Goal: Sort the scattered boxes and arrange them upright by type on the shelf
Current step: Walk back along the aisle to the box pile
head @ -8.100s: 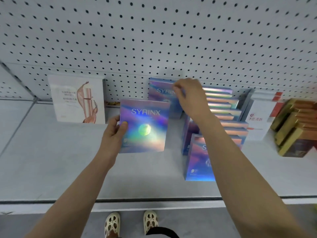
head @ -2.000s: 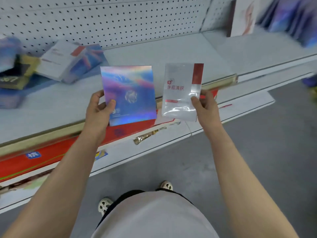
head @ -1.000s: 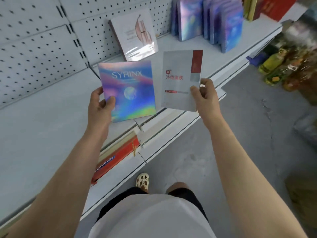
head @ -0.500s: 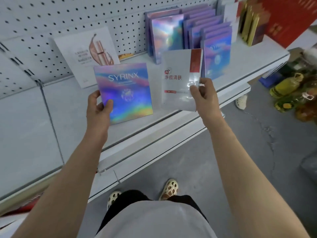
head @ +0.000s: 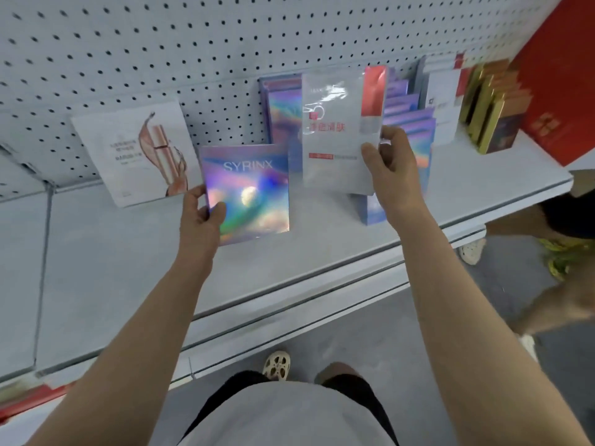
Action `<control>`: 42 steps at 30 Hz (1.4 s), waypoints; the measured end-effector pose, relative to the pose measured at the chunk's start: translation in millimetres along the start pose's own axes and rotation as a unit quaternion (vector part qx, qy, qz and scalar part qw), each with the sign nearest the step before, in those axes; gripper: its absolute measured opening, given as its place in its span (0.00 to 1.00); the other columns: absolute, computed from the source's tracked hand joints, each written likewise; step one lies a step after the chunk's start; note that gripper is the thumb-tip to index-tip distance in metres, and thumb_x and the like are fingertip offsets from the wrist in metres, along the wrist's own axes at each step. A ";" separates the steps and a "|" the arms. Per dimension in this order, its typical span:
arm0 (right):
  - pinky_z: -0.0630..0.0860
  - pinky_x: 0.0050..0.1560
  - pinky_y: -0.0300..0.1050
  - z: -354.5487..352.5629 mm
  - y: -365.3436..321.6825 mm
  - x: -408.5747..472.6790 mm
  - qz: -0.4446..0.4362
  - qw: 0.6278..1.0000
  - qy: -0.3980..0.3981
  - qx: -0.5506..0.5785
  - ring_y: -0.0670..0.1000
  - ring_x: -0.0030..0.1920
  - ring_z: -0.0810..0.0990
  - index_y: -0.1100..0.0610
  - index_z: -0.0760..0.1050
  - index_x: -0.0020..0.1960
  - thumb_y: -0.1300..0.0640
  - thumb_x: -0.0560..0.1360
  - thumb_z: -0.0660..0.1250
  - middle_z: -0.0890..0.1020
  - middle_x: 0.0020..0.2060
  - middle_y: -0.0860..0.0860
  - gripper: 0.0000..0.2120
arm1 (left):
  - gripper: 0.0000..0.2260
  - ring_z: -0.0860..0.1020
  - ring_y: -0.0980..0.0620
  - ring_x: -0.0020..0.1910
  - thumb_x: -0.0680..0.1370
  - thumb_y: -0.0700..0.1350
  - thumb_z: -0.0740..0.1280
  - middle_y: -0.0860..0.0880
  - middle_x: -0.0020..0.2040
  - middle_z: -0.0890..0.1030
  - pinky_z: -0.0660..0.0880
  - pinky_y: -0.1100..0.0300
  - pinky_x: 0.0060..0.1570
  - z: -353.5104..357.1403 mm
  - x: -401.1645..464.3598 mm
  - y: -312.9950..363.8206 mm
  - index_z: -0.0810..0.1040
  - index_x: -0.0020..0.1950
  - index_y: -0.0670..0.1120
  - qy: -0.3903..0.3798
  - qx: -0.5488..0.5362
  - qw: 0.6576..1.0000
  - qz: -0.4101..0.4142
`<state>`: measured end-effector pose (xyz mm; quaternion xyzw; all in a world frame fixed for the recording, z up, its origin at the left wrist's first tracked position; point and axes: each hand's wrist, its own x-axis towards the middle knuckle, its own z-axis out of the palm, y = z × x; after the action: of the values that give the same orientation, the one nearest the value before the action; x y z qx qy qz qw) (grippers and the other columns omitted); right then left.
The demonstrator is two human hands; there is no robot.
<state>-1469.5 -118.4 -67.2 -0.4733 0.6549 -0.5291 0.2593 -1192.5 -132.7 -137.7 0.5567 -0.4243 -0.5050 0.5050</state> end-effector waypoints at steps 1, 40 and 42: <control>0.76 0.44 0.50 -4.2 -1.3 10.1 -0.005 1.000 -0.010 0.004 0.51 0.42 0.76 0.43 0.71 0.52 0.50 0.77 0.64 0.79 0.44 0.64 0.05 | 0.15 0.80 0.57 0.37 0.80 0.35 0.63 0.53 0.43 0.82 0.77 0.57 0.43 8.1 5.9 -1.3 0.68 0.62 0.50 -0.001 0.000 1.000 -0.008; 0.78 0.53 0.54 -130.8 40.7 180.4 0.003 0.965 -0.184 0.186 0.52 0.50 0.81 0.60 0.72 0.63 0.58 0.80 0.65 0.82 0.48 0.57 0.13 | 0.16 0.80 0.53 0.53 0.76 0.51 0.67 0.51 0.54 0.83 0.76 0.52 0.59 302.0 56.3 111.1 0.78 0.62 0.49 -0.025 0.209 0.968 0.137; 0.80 0.52 0.47 -149.8 45.8 186.1 0.008 0.962 -0.208 0.174 0.51 0.51 0.83 0.60 0.72 0.64 0.59 0.81 0.65 0.84 0.51 0.57 0.13 | 0.12 0.81 0.51 0.52 0.78 0.45 0.67 0.50 0.53 0.83 0.76 0.49 0.59 317.8 49.9 107.0 0.79 0.60 0.47 -0.028 0.165 0.978 0.125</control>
<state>-1688.9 -218.2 -34.4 -0.5148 0.4879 -0.5229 0.4727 -1496.9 -238.1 -32.0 0.5608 -0.5821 -0.3763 0.4528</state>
